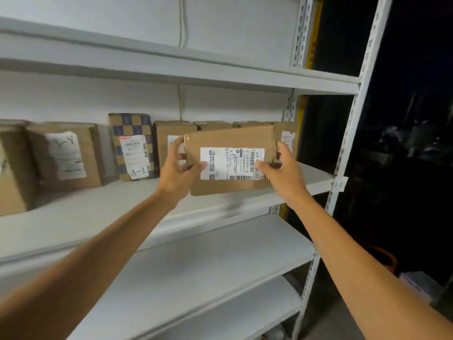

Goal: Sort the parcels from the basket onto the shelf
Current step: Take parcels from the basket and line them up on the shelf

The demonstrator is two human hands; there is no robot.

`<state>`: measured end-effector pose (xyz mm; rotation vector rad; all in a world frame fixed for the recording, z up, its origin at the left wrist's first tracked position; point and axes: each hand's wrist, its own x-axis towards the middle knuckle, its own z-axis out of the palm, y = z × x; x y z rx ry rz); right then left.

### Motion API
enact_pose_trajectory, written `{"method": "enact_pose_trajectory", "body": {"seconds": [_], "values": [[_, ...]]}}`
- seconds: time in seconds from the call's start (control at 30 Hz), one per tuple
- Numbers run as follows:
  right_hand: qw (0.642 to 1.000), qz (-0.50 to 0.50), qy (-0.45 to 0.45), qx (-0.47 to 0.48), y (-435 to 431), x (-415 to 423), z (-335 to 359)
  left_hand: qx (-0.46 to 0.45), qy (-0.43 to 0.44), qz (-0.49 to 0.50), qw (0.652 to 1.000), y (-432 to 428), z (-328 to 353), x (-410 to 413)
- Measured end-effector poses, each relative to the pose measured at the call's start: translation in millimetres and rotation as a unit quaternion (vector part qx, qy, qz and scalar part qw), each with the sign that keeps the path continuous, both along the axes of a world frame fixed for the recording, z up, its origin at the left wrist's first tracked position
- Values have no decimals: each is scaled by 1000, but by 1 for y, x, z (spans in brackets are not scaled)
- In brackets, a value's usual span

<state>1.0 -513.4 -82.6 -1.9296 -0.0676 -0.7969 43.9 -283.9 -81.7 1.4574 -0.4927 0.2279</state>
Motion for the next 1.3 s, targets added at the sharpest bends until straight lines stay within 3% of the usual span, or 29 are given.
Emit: {"method": "enact_pose_trajectory", "body": {"seconds": [0.43, 0.8, 0.9, 1.0, 1.03, 1.13, 1.23, 1.3], "values": [[987, 149, -8, -55, 137, 130, -4, -6, 31, 139, 990, 132, -44, 56], [956, 271, -41, -101, 218, 203, -3, -6, 67, 334, 940, 186, -54, 68], [955, 273, -67, -98, 236, 208, -5, 61, 64, 406, 910, 189, -54, 65], [967, 228, -76, -84, 250, 212, -6, 237, -23, 506, 829, 197, -48, 62], [969, 222, -67, -80, 254, 213, -5, 283, -47, 508, 812, 199, -45, 61], [972, 220, -64, -59, 261, 214, -4, 360, -71, 463, 807, 200, -35, 61], [974, 214, -40, -58, 260, 210, -10, 440, -98, 478, 754, 201, -33, 63], [976, 214, -17, -38, 262, 207, -13, 459, -100, 484, 738, 203, -34, 66]]}}
